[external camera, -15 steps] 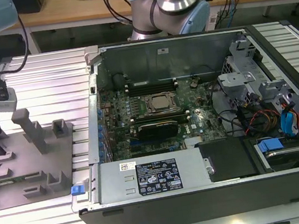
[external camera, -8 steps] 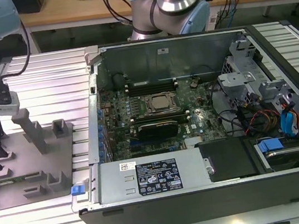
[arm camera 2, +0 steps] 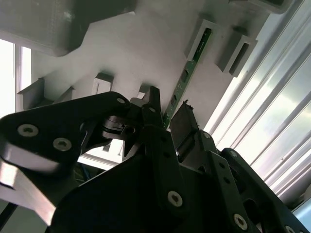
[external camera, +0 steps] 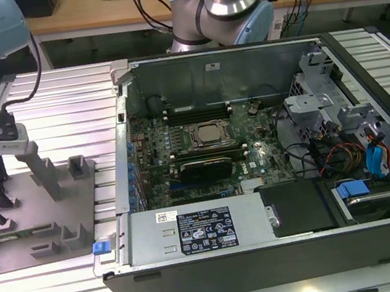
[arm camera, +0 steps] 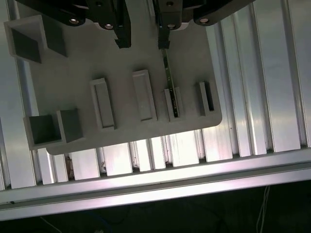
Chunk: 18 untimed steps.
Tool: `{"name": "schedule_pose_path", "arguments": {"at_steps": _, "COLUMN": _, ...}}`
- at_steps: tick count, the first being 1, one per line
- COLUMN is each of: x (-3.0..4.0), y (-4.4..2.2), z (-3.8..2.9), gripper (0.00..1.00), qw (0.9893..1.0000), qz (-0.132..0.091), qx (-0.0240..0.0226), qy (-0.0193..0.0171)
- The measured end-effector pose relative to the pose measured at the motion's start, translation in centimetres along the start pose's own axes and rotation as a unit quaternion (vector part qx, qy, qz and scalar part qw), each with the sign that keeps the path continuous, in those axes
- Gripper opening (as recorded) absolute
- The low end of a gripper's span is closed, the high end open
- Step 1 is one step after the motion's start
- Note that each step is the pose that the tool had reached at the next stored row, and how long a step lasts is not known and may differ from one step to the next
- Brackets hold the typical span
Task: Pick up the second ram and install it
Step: 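Pick up the second ram and move it above second insertion slot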
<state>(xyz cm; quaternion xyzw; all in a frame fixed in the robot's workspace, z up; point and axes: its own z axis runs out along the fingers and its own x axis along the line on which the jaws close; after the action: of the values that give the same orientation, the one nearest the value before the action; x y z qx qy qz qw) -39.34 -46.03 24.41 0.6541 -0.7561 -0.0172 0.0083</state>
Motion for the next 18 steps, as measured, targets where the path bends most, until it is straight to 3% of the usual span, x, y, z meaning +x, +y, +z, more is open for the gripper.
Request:
{"name": "schedule_pose_path", "arguments": {"at_steps": 3, "x": 0.3, "y": -0.05, "z": 0.43, "gripper": 0.36, "qw": 1.0, "qz": -0.002, "qx": 0.0, "qy": 0.0001}}
{"name": "schedule_pose_path", "arguments": {"at_steps": 7, "x": 0.47, "y": -0.08, "z": 0.62, "gripper": 0.36, "qw": 0.9998, "qz": -0.022, "qx": -0.0002, "qy": 0.0016}}
{"name": "schedule_pose_path", "arguments": {"at_steps": 9, "x": 0.48, "y": -0.09, "z": 0.77, "gripper": 0.36, "qw": 0.9986, "qz": -0.053, "qx": 0.0001, "qy": 0.0067}}
{"name": "schedule_pose_path", "arguments": {"at_steps": 11, "x": 0.53, "y": -0.1, "z": 0.97, "gripper": 0.36, "qw": 0.9968, "qz": -0.079, "qx": -0.0001, "qy": 0.0078}}
{"name": "schedule_pose_path", "arguments": {"at_steps": 18, "x": 1.73, "y": -0.33, "z": 2.94, "gripper": 0.36, "qw": 0.9961, "qz": -0.088, "qx": 0.0, "qy": 0.0081}}
